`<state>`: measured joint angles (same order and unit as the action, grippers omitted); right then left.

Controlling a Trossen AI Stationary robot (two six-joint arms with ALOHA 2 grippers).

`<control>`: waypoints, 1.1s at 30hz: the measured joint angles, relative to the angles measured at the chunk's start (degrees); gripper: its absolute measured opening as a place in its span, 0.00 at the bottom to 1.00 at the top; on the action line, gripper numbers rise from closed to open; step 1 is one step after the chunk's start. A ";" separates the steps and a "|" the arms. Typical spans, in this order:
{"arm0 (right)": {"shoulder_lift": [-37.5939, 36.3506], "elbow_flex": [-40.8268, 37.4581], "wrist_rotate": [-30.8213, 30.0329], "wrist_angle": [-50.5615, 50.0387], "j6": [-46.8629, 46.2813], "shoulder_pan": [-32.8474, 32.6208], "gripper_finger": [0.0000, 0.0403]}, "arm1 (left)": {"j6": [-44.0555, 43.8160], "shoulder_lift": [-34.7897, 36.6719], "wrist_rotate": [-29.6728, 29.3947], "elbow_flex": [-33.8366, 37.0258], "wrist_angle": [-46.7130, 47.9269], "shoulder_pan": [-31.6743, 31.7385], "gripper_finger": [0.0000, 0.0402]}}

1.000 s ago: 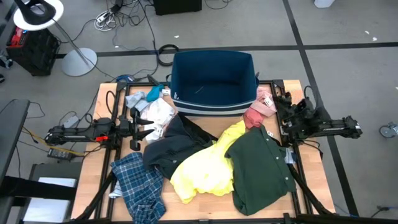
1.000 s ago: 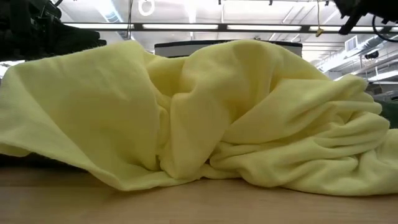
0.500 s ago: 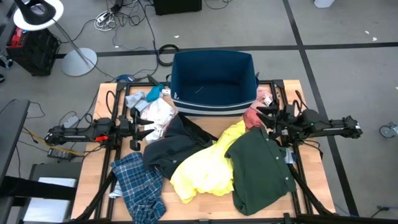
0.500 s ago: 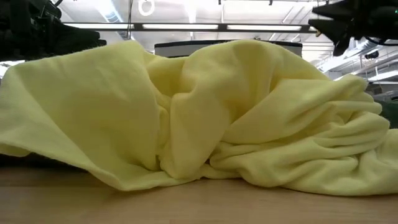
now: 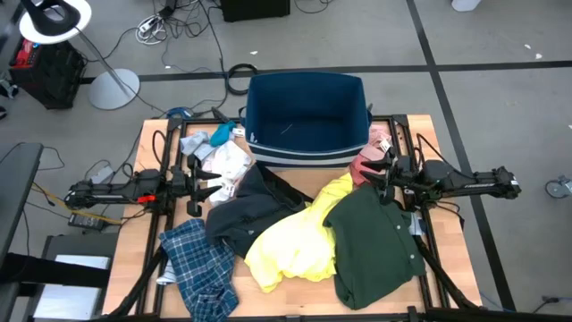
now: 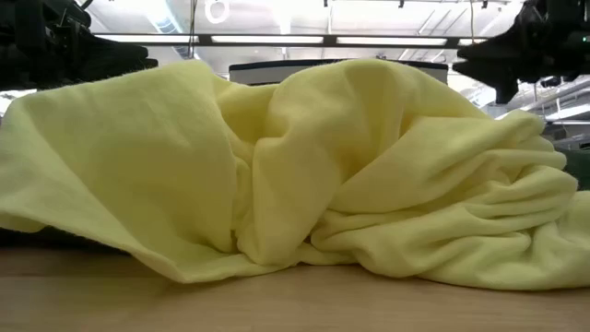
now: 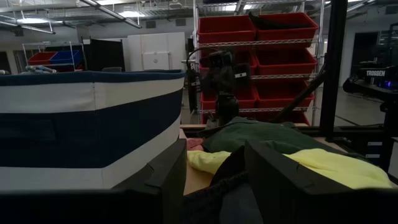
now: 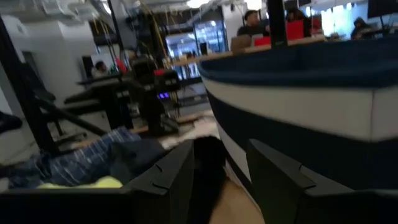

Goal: Sort clothes
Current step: Put the green shirt into the blue bin

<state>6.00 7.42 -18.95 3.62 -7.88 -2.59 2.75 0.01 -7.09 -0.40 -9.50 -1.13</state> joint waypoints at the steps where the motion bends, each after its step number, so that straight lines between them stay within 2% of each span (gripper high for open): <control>1: 0.00 -0.02 -0.45 -1.16 -0.13 0.00 0.38 | 0.01 0.00 -0.01 0.00 -0.01 0.01 0.42; 10: 0.00 0.00 -1.87 -10.13 -1.71 0.04 0.38 | 0.00 0.00 -0.01 0.00 0.00 0.01 0.42; 15: 1.32 -0.01 -5.54 -11.89 -1.71 0.05 0.38 | 0.01 0.00 0.01 0.00 0.00 0.01 0.42; 20: 4.63 0.00 -5.87 -11.91 -1.53 0.07 0.38 | 0.01 0.00 0.00 0.00 -0.01 0.01 0.42; 28: 10.55 0.06 -11.28 -11.58 -1.56 0.06 0.38 | 0.01 0.00 0.01 0.00 0.00 -0.01 0.42; 33: 15.50 4.74 -15.41 -16.47 -1.45 0.04 0.38 | -0.01 0.00 0.00 0.00 -0.02 -0.01 0.42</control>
<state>21.50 12.16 -34.36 -12.85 -9.33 -2.55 2.74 0.01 -7.08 -0.40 -9.52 -1.15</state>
